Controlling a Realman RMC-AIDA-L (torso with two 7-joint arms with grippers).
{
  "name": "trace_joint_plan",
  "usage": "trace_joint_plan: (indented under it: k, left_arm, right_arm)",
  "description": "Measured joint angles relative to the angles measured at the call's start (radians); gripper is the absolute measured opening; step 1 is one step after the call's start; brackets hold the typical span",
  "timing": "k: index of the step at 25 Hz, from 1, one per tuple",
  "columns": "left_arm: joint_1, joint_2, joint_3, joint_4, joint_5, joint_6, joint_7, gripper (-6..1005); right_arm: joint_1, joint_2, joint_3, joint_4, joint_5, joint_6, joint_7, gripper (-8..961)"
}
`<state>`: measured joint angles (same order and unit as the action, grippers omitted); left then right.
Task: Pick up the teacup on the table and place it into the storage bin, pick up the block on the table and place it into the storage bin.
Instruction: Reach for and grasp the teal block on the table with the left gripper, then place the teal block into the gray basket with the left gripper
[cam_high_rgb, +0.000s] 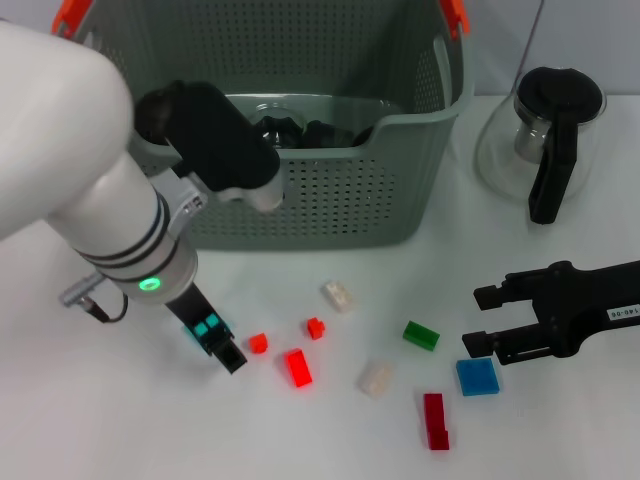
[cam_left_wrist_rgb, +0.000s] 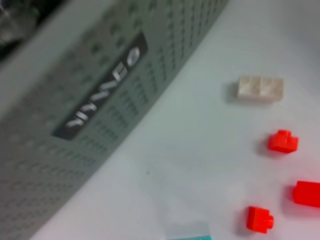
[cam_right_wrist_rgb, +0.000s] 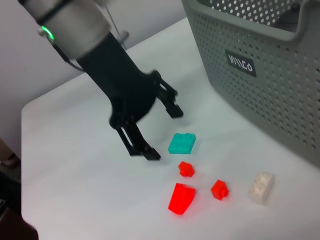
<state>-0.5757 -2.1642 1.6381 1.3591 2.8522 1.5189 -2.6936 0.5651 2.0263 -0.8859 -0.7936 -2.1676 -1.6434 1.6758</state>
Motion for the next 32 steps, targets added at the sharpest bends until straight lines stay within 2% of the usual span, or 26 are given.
trace_joint_plan:
  k: [4, 10, 15, 26, 28, 32]
  left_arm:
    - [-0.040, 0.000, 0.006, -0.108, 0.003, -0.051, -0.016, 947]
    - [-0.064, 0.002, 0.012, -0.185, 0.005, -0.105, -0.020, 940]
    - [-0.067, 0.002, 0.009, -0.192, 0.006, -0.111, -0.017, 795]
    - [-0.069, 0.002, 0.008, -0.210, 0.006, -0.120, -0.019, 666]
    - [-0.067, 0.003, 0.008, -0.198, 0.007, -0.122, -0.020, 450]
    - [-0.062, 0.003, 0.004, -0.146, 0.007, -0.094, -0.021, 418]
  right_arm:
    - [0.000, 0.000, -0.001, 0.001, 0.000, 0.000, -0.001, 795]
    - [0.001, 0.000, -0.001, 0.001, 0.000, 0.002, -0.001, 795]
    - [0.001, 0.000, 0.000, 0.001, 0.000, 0.003, 0.000, 795]
    - [0.000, 0.000, -0.003, 0.001, 0.000, 0.008, -0.002, 795]
    - [-0.001, -0.001, -0.004, 0.001, 0.000, 0.008, -0.002, 795]
    - [-0.002, -0.002, -0.004, 0.001, 0.000, 0.008, -0.001, 795]
